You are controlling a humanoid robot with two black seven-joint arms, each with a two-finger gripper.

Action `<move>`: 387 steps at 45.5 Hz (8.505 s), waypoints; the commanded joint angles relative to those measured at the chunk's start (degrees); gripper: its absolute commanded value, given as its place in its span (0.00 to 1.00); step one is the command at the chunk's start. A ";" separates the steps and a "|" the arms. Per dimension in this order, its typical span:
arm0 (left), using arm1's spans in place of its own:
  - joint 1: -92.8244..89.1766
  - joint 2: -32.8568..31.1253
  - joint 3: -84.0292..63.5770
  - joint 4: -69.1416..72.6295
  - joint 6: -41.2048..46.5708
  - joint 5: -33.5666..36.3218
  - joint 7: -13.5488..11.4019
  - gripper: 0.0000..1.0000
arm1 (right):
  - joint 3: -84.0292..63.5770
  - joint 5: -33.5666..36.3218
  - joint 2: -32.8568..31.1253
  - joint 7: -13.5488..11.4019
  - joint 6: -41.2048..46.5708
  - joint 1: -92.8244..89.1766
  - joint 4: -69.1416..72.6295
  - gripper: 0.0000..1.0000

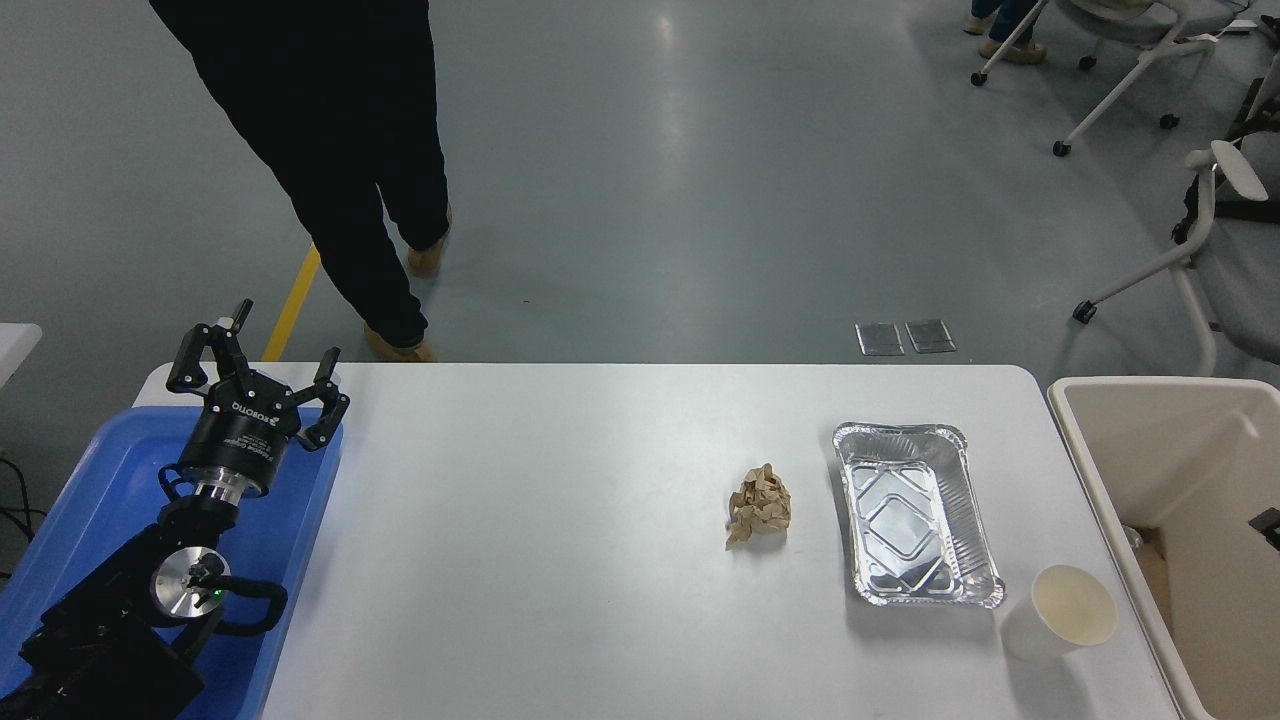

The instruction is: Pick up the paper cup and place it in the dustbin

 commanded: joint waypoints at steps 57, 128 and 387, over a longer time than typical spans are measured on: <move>0.00 0.00 0.00 -0.03 -0.03 -0.01 0.00 0.98 | -8.42 0.35 -18.58 0.00 1.23 27.16 24.78 1.00; 0.00 0.00 0.00 0.06 -0.03 -0.01 0.09 0.98 | -43.33 1.67 -8.38 0.35 39.37 107.95 84.37 1.00; 0.00 0.00 0.00 -0.03 -0.03 -0.01 0.00 0.98 | -11.17 0.44 -8.65 -1.67 12.67 25.87 -2.90 0.00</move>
